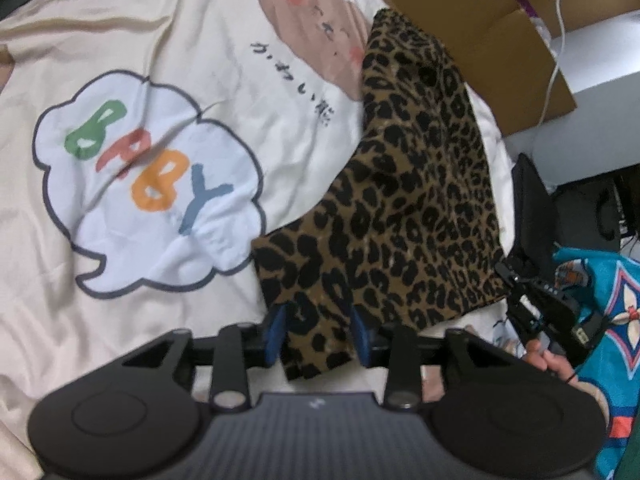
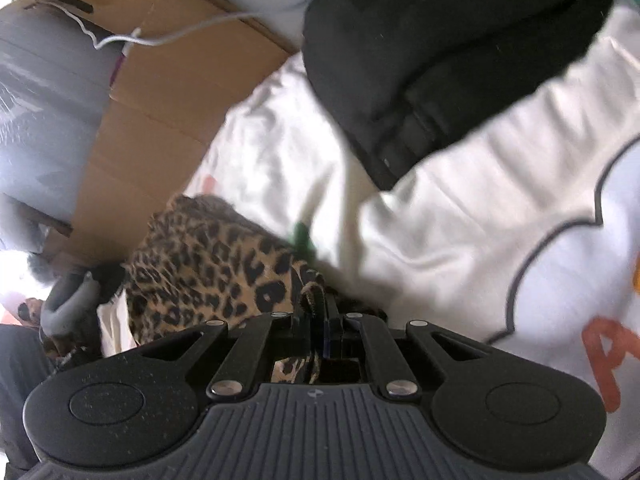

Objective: Fold clothes

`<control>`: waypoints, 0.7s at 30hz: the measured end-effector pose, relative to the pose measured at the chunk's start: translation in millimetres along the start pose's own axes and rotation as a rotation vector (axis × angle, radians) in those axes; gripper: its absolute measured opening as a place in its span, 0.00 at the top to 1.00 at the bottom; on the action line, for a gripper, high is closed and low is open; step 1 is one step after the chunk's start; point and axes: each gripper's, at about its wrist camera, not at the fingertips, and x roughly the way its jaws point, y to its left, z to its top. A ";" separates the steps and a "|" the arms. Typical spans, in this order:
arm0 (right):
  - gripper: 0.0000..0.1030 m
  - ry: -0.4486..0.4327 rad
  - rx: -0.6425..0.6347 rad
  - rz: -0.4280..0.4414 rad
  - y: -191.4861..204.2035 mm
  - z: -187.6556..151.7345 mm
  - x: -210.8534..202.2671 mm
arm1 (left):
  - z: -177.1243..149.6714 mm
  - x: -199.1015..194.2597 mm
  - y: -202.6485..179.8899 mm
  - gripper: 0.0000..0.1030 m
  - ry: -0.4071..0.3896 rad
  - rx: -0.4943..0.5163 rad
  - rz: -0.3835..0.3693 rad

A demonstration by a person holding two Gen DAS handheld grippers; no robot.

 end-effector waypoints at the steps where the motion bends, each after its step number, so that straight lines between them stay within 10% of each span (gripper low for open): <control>1: 0.95 0.000 -0.011 -0.006 1.3 -0.9 0.4 | -0.6 1.6 0.6 0.50 0.007 -0.001 0.010; 16: 0.87 -0.010 -0.053 -0.044 -0.2 -4.2 -18.6 | -5.8 18.9 21.5 0.51 0.029 -0.103 -0.070; 18: 0.80 -0.034 -0.066 -0.059 0.4 -5.2 -26.0 | -6.3 22.2 22.3 0.52 0.031 -0.113 -0.091; 21: 0.44 -0.086 -0.084 -0.093 -1.7 -5.1 -36.9 | -7.0 28.8 24.1 0.52 0.028 -0.130 -0.117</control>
